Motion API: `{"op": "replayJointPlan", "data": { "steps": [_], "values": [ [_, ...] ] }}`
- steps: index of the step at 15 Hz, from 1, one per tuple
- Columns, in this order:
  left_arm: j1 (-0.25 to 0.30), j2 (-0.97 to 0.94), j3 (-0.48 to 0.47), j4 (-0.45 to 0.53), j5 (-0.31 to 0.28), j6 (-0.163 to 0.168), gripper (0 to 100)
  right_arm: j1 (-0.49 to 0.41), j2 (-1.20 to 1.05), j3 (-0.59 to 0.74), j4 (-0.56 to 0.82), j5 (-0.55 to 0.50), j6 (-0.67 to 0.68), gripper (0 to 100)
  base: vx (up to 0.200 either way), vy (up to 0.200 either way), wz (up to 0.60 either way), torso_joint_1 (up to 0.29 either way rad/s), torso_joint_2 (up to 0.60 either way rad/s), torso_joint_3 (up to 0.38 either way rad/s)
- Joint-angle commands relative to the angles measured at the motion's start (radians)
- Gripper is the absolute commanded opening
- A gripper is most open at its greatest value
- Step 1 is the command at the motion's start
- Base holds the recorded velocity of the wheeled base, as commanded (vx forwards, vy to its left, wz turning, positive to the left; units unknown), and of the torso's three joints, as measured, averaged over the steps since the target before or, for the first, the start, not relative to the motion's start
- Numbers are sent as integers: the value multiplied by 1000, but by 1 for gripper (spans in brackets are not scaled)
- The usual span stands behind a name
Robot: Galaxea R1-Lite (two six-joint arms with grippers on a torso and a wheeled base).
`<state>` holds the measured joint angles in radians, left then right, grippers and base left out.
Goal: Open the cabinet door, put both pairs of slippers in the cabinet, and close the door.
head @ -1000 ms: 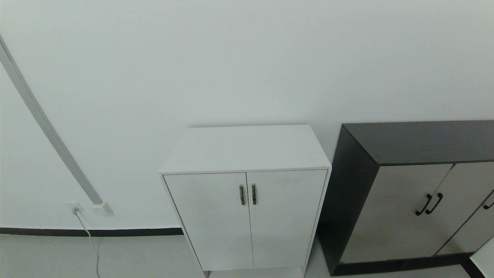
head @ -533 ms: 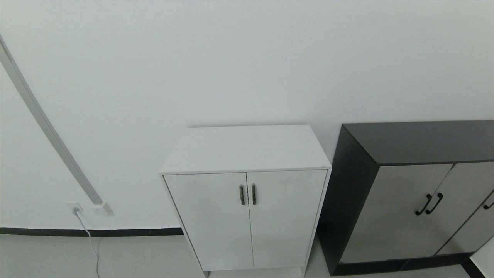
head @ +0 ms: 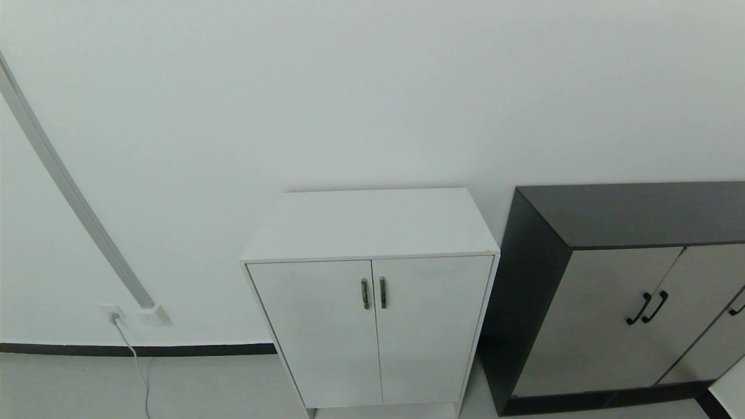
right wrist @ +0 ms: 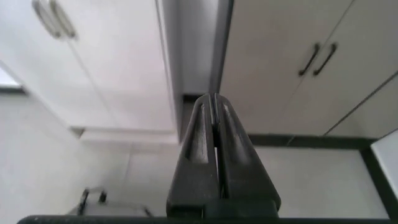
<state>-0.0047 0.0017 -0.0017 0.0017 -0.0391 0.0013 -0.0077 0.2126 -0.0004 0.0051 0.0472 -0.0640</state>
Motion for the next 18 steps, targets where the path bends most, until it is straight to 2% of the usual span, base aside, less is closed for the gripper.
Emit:
{"op": "replayJointPlan", "data": {
  "steps": [1,5,10,12,18],
  "values": [
    [0,0,0,0,-1,0,0,-2,-105,0,-1,2,6,0,0,0,0,0,0,0],
    [0,0,0,0,-1,0,0,5,-211,0,-1,3,7,0,0,0,0,0,0,0],
    [0,0,0,0,1,-1,0,6,-211,0,-7,-6,98,0,0,0,0,0,0,0],
    [0,0,0,0,1,-1,0,5,-211,0,-10,-76,107,0,0,0,0,0,0,0],
    [0,0,0,0,1,0,0,5,-211,0,-8,-78,107,0,0,0,0,0,0,0]
  ]
}}
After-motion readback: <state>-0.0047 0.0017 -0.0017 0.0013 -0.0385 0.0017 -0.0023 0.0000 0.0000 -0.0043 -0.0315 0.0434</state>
